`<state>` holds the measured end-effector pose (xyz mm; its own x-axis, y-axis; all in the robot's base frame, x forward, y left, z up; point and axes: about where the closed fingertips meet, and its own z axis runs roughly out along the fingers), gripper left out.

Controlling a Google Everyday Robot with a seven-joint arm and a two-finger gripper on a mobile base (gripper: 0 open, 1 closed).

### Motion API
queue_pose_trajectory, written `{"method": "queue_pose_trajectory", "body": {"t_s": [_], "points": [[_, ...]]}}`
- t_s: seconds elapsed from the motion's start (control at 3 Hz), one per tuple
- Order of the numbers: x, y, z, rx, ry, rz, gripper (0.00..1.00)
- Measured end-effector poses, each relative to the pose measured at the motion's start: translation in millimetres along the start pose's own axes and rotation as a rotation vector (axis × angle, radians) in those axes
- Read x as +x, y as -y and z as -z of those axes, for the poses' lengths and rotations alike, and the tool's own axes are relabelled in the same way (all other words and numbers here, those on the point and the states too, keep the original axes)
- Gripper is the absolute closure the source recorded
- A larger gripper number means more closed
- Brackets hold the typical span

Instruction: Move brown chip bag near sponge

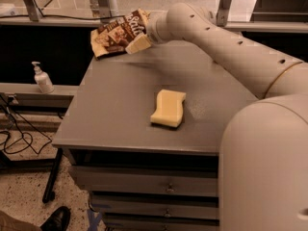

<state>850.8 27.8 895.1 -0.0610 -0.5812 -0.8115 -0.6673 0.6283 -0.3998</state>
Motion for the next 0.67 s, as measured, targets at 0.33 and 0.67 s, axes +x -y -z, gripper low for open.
{"method": "queue_pose_trajectory", "body": {"t_s": [0.33,0.67], "points": [[14.9,27.6,-19.5,0.008,-0.024,-0.003,0.0],[23.8,43.9,-31.1,-0.005,-0.026,-0.014,0.18]]}}
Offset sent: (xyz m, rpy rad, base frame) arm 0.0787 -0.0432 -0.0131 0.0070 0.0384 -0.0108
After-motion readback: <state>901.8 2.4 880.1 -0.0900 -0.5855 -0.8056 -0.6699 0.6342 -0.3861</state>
